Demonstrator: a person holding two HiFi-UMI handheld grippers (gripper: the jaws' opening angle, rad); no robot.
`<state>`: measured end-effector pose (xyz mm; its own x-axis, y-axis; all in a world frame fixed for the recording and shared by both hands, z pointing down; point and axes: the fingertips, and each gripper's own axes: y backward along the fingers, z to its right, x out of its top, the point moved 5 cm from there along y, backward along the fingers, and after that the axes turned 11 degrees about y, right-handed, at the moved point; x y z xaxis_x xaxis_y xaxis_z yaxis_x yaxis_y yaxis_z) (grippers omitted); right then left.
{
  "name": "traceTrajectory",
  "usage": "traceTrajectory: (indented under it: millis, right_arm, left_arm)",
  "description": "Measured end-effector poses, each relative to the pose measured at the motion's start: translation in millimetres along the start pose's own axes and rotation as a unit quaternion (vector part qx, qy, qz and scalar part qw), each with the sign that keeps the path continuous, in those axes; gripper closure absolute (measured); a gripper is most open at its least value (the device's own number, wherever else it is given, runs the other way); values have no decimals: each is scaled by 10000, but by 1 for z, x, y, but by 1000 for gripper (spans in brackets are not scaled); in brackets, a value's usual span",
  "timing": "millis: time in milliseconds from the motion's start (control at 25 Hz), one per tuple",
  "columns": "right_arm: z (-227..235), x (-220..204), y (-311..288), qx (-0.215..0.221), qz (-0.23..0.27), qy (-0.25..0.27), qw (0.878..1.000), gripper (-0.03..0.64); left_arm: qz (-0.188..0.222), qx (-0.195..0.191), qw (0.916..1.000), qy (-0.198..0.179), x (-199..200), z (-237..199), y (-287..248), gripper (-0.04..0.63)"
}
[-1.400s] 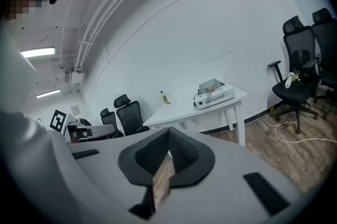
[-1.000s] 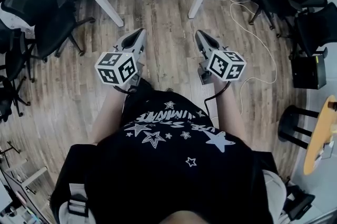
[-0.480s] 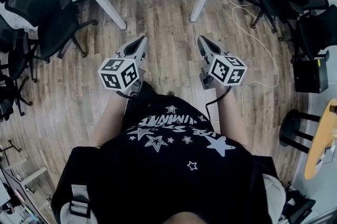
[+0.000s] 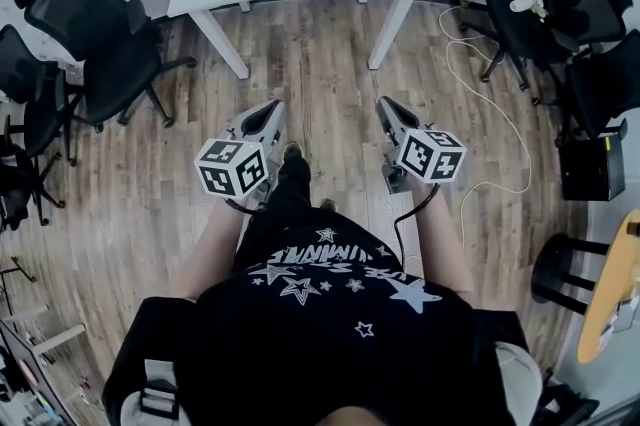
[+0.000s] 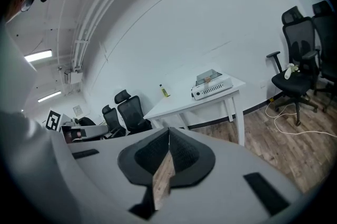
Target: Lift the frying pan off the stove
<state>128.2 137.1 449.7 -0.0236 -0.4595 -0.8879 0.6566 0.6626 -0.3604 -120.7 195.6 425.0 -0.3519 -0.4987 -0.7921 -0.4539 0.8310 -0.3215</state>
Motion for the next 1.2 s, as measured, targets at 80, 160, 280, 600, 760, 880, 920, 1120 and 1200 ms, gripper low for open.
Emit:
traceTrajectory:
  millis: [80, 160, 280, 600, 760, 880, 920, 1120, 1200]
  right_arm:
    - [0, 2, -7, -26, -30, 35, 10000, 607]
    - [4, 3, -13, -64, -23, -34, 10000, 607]
    - [15, 4, -22, -173, -43, -188, 9997, 607]
    - [37, 44, -79, -369, 39, -273, 9989, 607]
    - [53, 59, -113, -501, -19, -327, 9982, 607]
    - [64, 70, -136, -596, -36, -388, 9975, 607]
    - [67, 75, -142, -624, -18, -430, 9971, 607]
    - [80, 109, -168, -828, 171, -401, 9956, 607]
    - [84, 117, -176, -922, 221, -397, 9947, 607]
  left_arm:
    - [-49, 5, 10000, 70, 0, -8, -6, 588]
    - [-95, -16, 9998, 197, 0, -16, -14, 587]
    - [-182, -83, 9994, 288, 2, -25, -30, 588]
    - [-100, -323, 9991, 260, 56, -60, -88, 588]
    - [-174, -421, 9985, 294, 81, -81, -121, 588]
    - [-163, -476, 9980, 395, 97, -99, -142, 587]
    - [-143, -499, 9975, 472, 101, -105, -148, 586]
    - [-254, -584, 9973, 352, 124, -127, -175, 588]
    - [-293, -660, 9969, 301, 131, -134, -184, 588]
